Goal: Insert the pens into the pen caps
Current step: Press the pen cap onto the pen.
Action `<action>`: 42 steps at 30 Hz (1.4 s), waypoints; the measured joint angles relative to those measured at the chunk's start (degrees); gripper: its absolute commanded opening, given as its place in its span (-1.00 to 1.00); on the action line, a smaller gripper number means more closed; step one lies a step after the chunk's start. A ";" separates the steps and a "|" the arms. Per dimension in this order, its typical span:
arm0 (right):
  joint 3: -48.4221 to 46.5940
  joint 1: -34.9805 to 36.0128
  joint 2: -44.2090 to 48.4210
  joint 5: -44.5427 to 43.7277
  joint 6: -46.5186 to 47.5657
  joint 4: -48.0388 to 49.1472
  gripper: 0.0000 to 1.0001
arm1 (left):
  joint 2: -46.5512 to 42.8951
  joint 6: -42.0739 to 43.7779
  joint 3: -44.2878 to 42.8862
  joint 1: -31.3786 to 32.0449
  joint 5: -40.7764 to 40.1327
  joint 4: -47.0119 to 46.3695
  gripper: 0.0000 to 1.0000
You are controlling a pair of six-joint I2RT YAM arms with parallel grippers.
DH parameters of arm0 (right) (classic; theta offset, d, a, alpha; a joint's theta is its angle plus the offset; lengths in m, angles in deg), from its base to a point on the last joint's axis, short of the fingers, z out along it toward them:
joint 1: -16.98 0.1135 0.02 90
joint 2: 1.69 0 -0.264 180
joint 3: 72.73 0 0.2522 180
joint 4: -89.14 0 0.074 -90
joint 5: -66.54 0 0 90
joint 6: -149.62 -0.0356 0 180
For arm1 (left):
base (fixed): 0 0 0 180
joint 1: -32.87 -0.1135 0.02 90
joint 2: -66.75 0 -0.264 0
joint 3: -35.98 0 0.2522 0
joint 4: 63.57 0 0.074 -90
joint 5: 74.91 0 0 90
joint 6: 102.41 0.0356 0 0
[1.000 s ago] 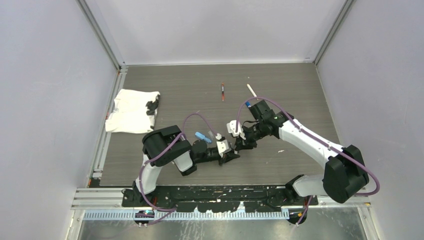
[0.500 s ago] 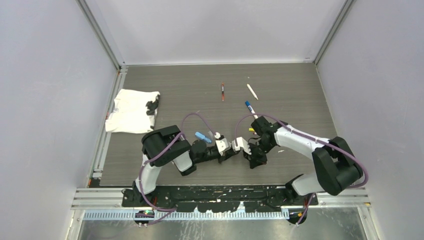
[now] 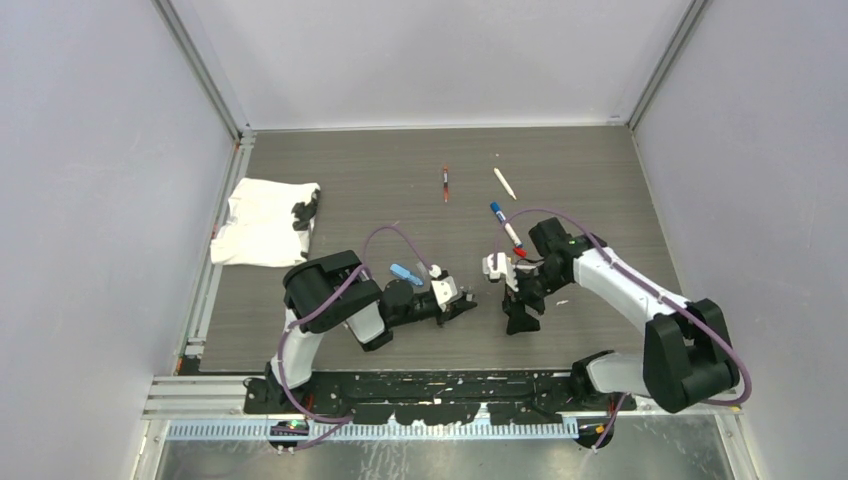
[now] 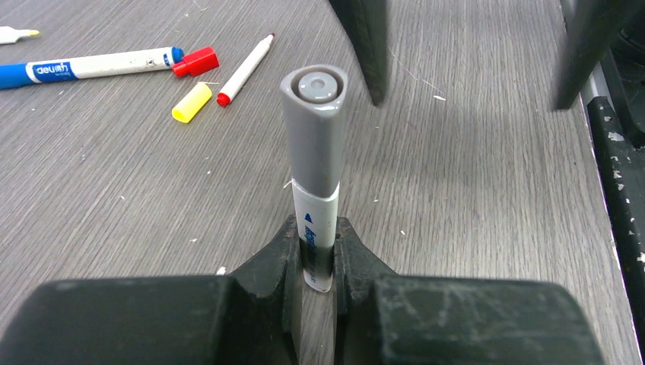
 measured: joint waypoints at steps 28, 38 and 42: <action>-4.85 6.78 -2.43 7.45 -15.74 23.23 -0.15 | 0.48 -0.94 -1.11 -0.09 1.29 0.52 -0.99; -5.09 7.41 -2.40 7.45 -13.75 22.38 -0.98 | 0.48 -1.46 -1.11 -0.11 1.27 0.55 -0.99; -5.29 8.22 -2.29 6.47 -10.84 21.55 -0.98 | 0.48 -1.44 -1.11 -0.11 1.31 0.52 -0.99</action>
